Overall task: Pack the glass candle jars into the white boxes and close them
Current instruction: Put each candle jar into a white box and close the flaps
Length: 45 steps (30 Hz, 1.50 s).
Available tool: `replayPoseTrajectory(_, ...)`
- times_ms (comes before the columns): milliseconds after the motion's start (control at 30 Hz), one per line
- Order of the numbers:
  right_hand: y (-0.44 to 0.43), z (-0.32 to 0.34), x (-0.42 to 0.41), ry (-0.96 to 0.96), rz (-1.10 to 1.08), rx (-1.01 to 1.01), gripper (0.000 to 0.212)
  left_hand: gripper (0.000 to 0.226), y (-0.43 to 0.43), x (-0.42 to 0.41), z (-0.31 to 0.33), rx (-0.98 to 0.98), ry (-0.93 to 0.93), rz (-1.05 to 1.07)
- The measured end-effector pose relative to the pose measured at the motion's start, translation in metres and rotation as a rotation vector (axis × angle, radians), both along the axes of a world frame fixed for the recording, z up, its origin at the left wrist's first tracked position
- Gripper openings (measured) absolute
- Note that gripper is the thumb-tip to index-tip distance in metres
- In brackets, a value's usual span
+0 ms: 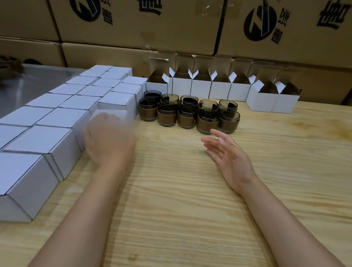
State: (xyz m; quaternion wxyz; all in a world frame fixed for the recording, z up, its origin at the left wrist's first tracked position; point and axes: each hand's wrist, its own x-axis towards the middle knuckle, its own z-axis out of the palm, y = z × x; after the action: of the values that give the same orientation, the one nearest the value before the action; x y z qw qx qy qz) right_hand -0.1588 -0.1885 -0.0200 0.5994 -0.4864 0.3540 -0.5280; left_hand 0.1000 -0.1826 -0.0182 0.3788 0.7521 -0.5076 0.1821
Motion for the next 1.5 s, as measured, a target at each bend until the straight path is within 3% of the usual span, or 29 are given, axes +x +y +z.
replayPoseTrajectory(167, -0.001, 0.000, 0.000, -0.002, -0.004, 0.006, 0.045, 0.045, -0.012, 0.006, -0.005, 0.113, -0.047, -0.067)
replayPoseTrajectory(433, -0.003, -0.002, -0.001, -0.009, -0.001, 0.001, 0.045, 0.047, -0.035, 0.022, 0.003, 0.195, 0.006, -0.187)
replayPoseTrajectory(667, -0.005, -0.004, -0.002, -0.023, 0.002, -0.001, 0.047, 0.046, -0.067, 0.025, 0.013, 0.311, 0.005, -0.202)
replayPoseTrajectory(1033, -0.006, -0.004, -0.002, -0.026, -0.002, 0.009, 0.045, 0.065, -0.104, 0.030, 0.023, 0.438, 0.061, -0.213)
replayPoseTrajectory(1233, -0.006, -0.004, 0.000, -0.008, 0.001, 0.002, 0.044, 0.073, -0.107, 0.037, 0.023, 0.419, 0.158, -0.300)
replayPoseTrajectory(1367, -0.005, -0.002, 0.000, -0.015, -0.001, 0.007, 0.044, 0.094, -0.086, 0.036, 0.013, 0.230, 0.248, -0.429)
replayPoseTrajectory(1500, -0.005, -0.002, 0.001, -0.020, -0.005, 0.011, 0.043, 0.072, -0.059, 0.006, 0.002, 0.163, 0.281, -0.423)
